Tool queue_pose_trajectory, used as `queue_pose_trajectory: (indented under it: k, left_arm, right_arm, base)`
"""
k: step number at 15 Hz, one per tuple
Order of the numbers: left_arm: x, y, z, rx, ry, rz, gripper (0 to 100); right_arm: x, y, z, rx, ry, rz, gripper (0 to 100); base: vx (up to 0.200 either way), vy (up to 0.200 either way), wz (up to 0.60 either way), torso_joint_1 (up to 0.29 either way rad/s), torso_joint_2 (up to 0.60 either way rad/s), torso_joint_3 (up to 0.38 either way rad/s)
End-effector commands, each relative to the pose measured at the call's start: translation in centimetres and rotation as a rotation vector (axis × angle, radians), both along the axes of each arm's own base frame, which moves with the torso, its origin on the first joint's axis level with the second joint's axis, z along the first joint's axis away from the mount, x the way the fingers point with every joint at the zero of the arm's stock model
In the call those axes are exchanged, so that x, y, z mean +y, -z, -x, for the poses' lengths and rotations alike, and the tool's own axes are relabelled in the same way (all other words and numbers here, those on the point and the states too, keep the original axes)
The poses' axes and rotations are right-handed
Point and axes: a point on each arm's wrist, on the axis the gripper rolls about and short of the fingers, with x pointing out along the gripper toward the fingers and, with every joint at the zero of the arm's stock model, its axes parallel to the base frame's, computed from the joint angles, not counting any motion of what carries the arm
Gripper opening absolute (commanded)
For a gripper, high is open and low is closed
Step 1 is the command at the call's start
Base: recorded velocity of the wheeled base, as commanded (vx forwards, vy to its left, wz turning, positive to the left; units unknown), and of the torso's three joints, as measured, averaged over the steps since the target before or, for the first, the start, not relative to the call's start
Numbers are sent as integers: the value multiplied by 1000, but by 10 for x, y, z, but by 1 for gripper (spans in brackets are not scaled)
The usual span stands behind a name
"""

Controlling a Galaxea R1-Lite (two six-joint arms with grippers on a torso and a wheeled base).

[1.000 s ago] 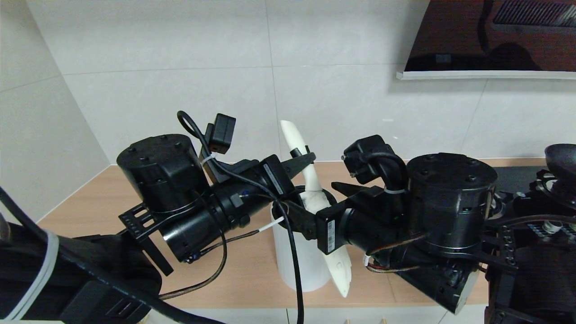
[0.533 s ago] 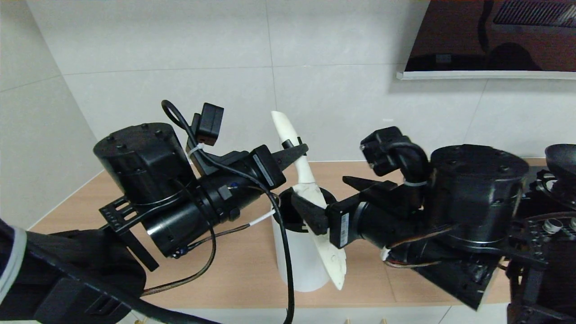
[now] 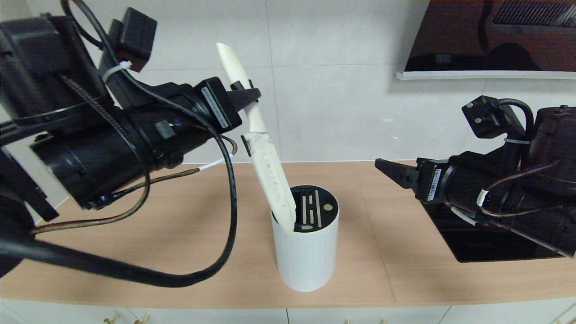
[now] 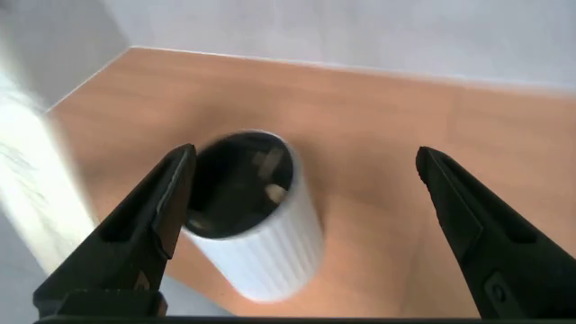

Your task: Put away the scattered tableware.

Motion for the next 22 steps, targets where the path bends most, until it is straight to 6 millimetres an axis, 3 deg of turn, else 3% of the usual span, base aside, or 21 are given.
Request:
queue_pose_trajectory:
  k: [1, 3, 5, 9, 16, 22]
  left_arm:
    - [11, -3, 14, -34, -31, -37, 0]
    - [14, 8, 23, -53, -37, -131, 0]
    - [6, 5, 26, -75, -92, -133, 0]
    - [-37, -3, 6, -87, -385, -104, 0]
    - [-68, 12, -4, -93, -485, -156, 0]
    - [-78, 26, -11, -82, -481, -186, 0]
  right_arm:
    - [-6, 2, -2, 4, 23, 3, 100]
    - [-7, 5, -3, 12, 31, 11, 100]
    - [-7, 4, -2, 9, 34, 9, 100]
    - [-7, 7, -3, 18, 34, 15, 100]
    - [-6, 11, -4, 30, 33, 26, 100]
    - [-5, 15, -5, 40, 33, 33, 100]
  base:
    - [0, 0, 0, 0, 0, 0]
    - [0, 0, 0, 0, 0, 0]
    - [0, 0, 0, 0, 0, 0]
    - [0, 0, 0, 0, 0, 0]
    - [0, 0, 0, 0, 0, 0]
    - [0, 0, 0, 0, 0, 0]
